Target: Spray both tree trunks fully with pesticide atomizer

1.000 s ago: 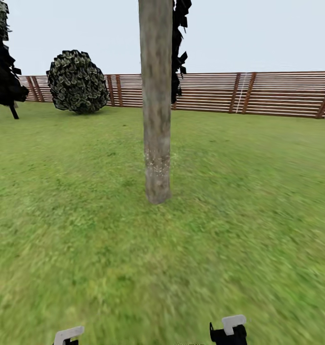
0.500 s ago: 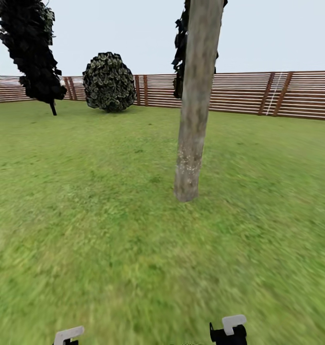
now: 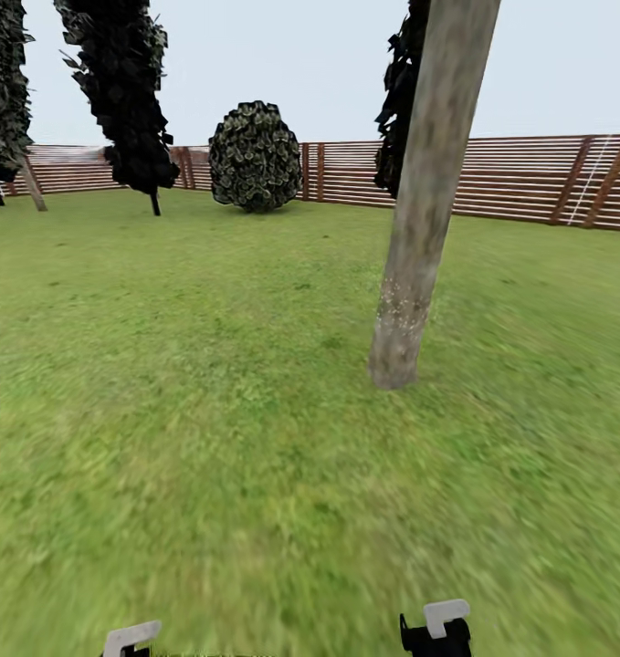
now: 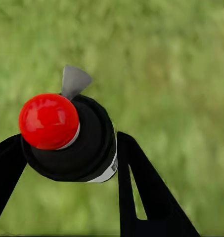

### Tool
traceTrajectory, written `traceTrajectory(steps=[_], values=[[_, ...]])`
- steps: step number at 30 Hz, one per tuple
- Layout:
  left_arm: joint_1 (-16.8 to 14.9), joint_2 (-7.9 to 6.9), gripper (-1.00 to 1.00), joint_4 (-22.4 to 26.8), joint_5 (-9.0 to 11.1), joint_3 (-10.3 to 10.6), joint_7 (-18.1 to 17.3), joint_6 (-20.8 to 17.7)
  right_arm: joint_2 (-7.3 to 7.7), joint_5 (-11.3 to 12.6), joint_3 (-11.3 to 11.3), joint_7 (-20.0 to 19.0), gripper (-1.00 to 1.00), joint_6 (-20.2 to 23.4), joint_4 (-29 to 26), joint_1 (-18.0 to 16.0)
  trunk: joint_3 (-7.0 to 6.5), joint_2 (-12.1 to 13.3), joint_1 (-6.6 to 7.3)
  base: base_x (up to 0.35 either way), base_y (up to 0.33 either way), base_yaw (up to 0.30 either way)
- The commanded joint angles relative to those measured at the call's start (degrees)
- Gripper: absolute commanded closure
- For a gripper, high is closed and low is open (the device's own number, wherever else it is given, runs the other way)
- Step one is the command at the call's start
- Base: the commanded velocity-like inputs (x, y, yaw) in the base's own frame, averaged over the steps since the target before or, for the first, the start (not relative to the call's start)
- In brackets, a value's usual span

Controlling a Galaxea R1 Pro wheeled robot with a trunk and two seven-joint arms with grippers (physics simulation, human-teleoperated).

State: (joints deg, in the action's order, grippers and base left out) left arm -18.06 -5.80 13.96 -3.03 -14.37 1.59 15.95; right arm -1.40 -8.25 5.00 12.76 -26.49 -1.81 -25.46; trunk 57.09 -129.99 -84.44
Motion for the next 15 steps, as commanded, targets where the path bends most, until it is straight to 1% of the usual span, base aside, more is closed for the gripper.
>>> traceTrajectory(steps=[1,15], values=[[-0.05,0.03,1.0,-0.06,-0.32,-0.13,0.21,0.22,0.0,-0.37,0.45,0.6,-1.0,0.03,0.05,-0.03,0.05,-0.02,0.01,0.0,0.0,0.28],[-0.05,-0.09,1.0,-0.07,0.04,-0.13,0.25,0.22,0.0,-0.37,0.45,0.6,-1.0,0.03,0.05,-0.03,0.05,-0.02,0.01,0.0,0.0,0.281]])
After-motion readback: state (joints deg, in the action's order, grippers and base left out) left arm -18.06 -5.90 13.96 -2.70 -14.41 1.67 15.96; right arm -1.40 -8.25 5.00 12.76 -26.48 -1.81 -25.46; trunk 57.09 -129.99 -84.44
